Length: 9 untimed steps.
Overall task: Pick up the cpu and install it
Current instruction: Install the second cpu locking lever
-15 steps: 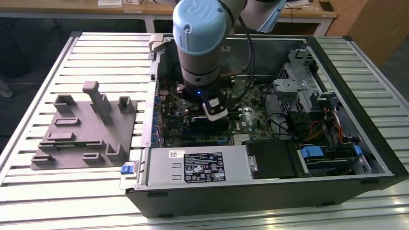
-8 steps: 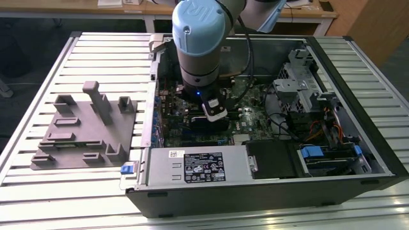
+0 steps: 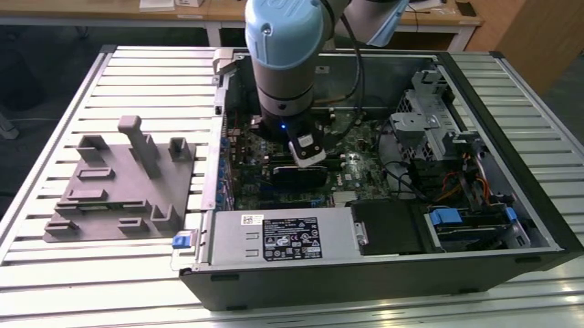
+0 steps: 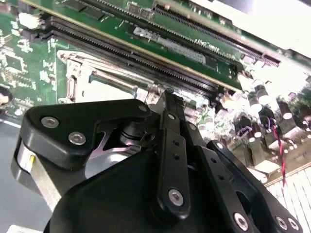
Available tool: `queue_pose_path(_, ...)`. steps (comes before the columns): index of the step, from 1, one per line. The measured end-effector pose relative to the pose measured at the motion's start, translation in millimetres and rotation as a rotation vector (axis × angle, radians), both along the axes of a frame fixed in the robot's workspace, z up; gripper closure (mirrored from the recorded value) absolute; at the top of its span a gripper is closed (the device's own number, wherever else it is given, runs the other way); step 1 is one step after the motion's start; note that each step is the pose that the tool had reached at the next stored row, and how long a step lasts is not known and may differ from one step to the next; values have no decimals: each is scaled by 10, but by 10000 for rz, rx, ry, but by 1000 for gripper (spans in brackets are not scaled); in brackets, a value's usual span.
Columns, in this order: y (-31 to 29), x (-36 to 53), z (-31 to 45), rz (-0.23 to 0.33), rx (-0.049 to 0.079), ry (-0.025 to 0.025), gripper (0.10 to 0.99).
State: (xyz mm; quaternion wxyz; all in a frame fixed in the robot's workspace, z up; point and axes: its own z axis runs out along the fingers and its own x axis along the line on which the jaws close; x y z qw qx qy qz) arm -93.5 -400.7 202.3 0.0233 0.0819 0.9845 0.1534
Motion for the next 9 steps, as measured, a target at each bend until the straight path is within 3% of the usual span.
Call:
queue_pose_path(6, 2, 0, 156, 0, -31, -11, 980)
queue_pose_path(9, 4, 0, 187, -1, -173, -13, 980)
